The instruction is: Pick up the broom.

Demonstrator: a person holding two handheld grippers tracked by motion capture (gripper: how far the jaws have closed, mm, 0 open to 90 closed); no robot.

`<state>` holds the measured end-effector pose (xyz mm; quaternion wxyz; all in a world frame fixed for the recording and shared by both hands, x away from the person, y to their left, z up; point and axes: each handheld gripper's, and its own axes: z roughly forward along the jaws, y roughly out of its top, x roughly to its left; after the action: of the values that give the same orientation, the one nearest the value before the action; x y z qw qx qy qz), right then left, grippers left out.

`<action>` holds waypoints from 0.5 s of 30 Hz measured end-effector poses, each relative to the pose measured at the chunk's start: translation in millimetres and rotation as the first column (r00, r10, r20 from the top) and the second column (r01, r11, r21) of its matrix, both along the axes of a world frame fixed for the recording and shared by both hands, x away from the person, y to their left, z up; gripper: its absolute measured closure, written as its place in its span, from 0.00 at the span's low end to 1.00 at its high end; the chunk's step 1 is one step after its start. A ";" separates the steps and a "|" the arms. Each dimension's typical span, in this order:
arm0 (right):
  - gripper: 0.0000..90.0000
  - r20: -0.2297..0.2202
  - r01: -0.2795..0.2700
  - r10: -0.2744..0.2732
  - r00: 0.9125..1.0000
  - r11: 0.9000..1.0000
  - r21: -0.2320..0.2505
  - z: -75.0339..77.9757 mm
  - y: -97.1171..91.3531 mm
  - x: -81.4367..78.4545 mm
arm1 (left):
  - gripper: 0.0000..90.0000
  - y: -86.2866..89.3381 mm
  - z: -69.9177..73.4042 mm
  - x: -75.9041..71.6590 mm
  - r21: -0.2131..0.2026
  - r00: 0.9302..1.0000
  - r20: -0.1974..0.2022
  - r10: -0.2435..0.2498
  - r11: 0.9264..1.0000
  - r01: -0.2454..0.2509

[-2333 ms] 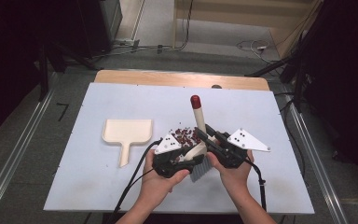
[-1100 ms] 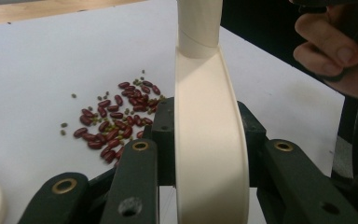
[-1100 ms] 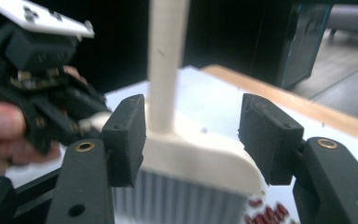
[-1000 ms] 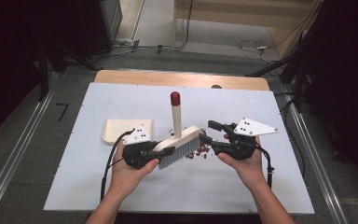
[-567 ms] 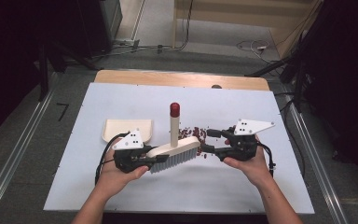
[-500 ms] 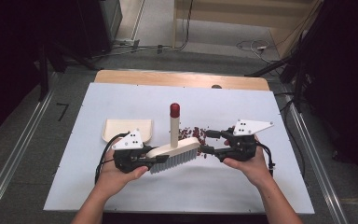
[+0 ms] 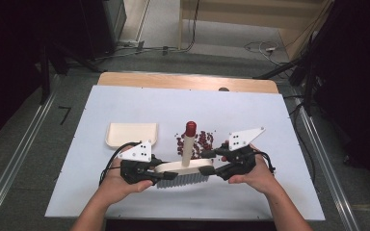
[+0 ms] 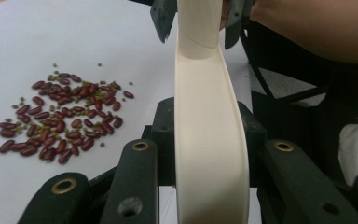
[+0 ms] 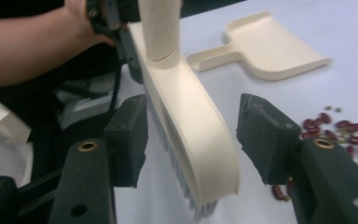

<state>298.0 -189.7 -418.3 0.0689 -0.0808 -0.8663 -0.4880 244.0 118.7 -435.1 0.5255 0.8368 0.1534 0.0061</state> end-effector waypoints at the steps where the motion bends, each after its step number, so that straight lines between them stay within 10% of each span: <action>1: 0.48 -0.001 -0.017 0.017 1.000 1.000 -0.004 -0.8 1.9 -1.4 | 0.76 0.0 0.0 0.0 0.000 1.000 0.000 0.000 1.000 0.000; 15: 0.62 -0.010 -0.132 0.132 0.991 0.989 -0.066 -11.9 21.2 -11.6 | 0.76 -6.3 -1.1 -2.1 0.003 0.995 -0.024 -0.093 0.996 0.093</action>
<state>286.4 -168.5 -430.3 0.1005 -0.0269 -0.8855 -0.4529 241.9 112.5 -436.2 0.5217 0.8441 0.1204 -0.0279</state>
